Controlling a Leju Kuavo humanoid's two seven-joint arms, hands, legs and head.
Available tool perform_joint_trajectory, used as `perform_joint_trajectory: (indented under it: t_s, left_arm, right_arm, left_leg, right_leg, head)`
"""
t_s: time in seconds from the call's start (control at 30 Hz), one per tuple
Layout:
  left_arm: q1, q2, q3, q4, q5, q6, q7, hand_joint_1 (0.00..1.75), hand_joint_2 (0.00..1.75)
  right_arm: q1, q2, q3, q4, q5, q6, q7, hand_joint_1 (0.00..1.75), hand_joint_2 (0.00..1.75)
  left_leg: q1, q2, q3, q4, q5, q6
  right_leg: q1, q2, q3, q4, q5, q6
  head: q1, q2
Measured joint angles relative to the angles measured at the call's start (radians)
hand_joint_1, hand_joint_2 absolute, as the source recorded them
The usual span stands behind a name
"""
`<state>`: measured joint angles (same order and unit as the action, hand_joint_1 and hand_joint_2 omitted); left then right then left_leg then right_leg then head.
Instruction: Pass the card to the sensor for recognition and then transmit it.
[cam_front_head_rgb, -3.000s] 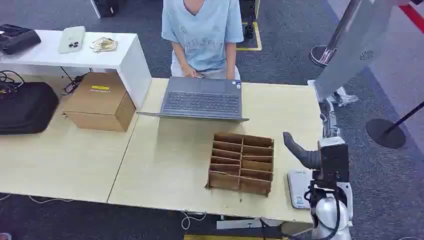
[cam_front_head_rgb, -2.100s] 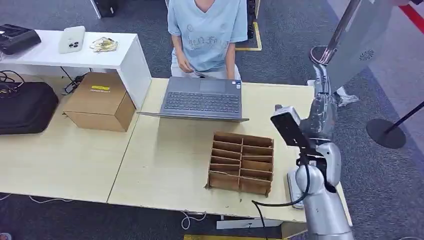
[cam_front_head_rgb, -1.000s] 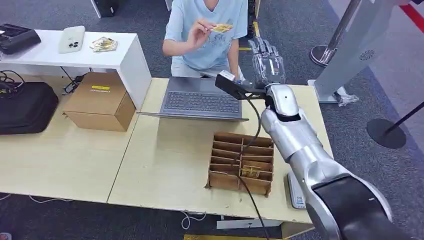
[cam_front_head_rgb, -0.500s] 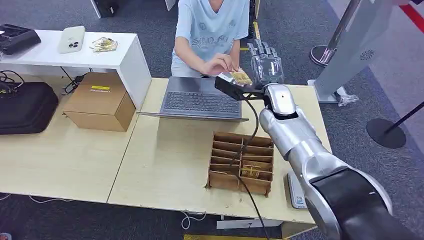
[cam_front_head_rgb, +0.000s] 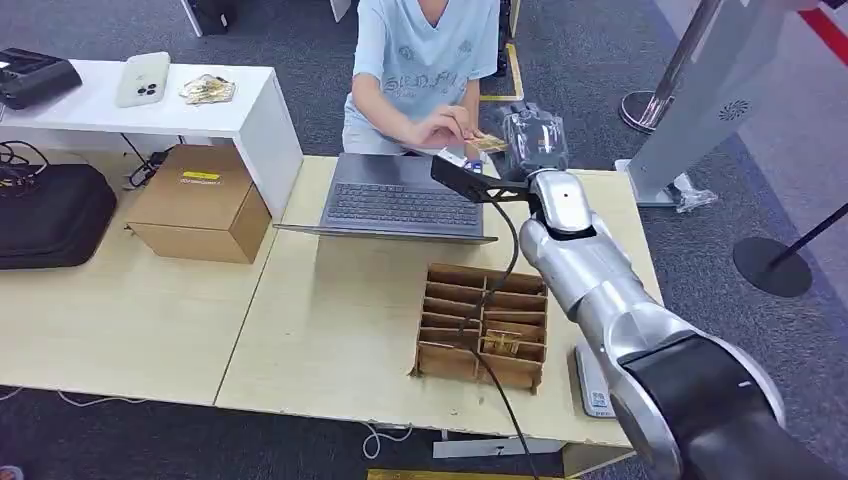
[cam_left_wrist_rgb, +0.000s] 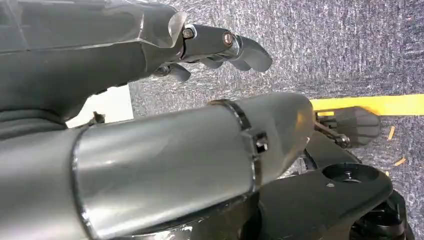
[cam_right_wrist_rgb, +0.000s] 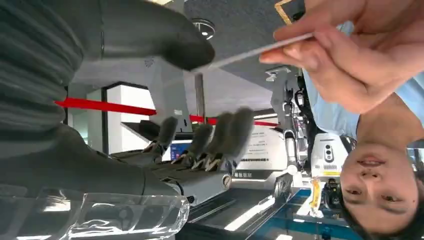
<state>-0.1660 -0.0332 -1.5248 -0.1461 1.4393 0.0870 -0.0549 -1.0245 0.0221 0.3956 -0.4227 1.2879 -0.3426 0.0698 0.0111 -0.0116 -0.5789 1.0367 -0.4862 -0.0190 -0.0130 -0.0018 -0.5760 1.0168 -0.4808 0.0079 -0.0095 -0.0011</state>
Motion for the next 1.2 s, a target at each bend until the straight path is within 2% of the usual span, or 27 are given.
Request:
perform_joint_trajectory:
  t_s: [0.27,0.47,0.7,0.83,0.93,1.0,1.13,1.2]
  left_arm:
    - [0.0,0.0,-0.002,0.0,0.002,0.0,0.0,0.0,0.0]
    - [0.0,0.0,-0.007,0.0,0.01,0.002,0.0,0.0,0.0]
    - [0.005,0.0,-0.007,0.0,0.034,0.012,-0.005,0.0,0.0]
    - [0.01,0.0,-0.007,0.0,0.045,0.016,-0.018,0.0,0.0]
    - [0.014,0.0,-0.007,0.0,0.053,0.019,-0.019,0.0,0.0]
    - [0.018,0.0,-0.007,0.0,0.061,0.021,-0.023,0.0,0.0]
    - [0.03,0.0,-0.007,0.0,0.074,0.021,-0.038,0.0,0.0]
    - [0.036,0.0,-0.007,0.0,0.082,0.021,-0.041,0.0,0.0]
  right_arm:
    - [0.0,0.0,0.0,0.001,-0.011,-0.024,-0.015,1.75,1.75]
    - [0.003,0.0,-0.018,-0.003,-0.061,-0.051,-0.065,1.75,1.75]
    - [0.067,-0.003,-0.091,-0.079,-0.201,-0.189,-0.199,1.75,1.75]
    - [0.141,-0.02,-0.144,-0.19,-0.329,-0.197,-0.272,1.75,1.75]
    - [0.2,-0.04,-0.183,-0.287,-0.427,-0.165,-0.307,1.75,1.75]
    - [0.238,-0.061,-0.21,-0.349,-0.51,-0.117,-0.328,1.75,1.75]
    - [0.32,-0.12,-0.263,-0.46,-0.682,0.029,-0.345,1.75,1.75]
    - [0.371,-0.164,-0.299,-0.522,-0.798,0.138,-0.349,1.75,1.75]
  left_leg:
    - [0.0,0.0,0.0,0.0,0.0,0.0]
    - [0.0,0.0,0.0,0.0,0.0,0.0]
    - [0.0,0.0,0.0,0.0,0.0,0.0]
    - [0.0,0.0,0.0,0.0,0.0,0.0]
    - [0.0,0.0,0.0,0.0,0.0,0.0]
    - [0.0,0.0,0.0,0.0,0.0,0.0]
    - [0.0,-0.001,0.0,0.0,0.0,0.0]
    - [0.0,-0.003,-0.001,0.0,0.0,0.0]
  right_leg:
    - [0.0,0.0,0.0,0.0,0.0,0.0]
    - [0.0,0.0,0.0,0.0,0.0,0.0]
    - [0.0,0.0,0.0,0.0,0.0,0.0]
    - [0.0,0.0,0.0,-0.001,0.0,0.0]
    - [0.0,0.0,0.0,-0.001,0.0,0.0]
    - [0.0,0.0,0.0,-0.001,0.0,0.0]
    - [0.0,-0.002,0.0,-0.002,0.0,0.0]
    - [0.0,-0.004,0.0,-0.002,0.0,0.0]
  head:
    - [0.0,0.0]
    - [0.0,0.0]
    - [0.0,0.0]
    - [0.0,0.0]
    - [0.0,0.0]
    - [0.0,0.0]
    - [0.0,0.0]
    - [0.0,0.0]
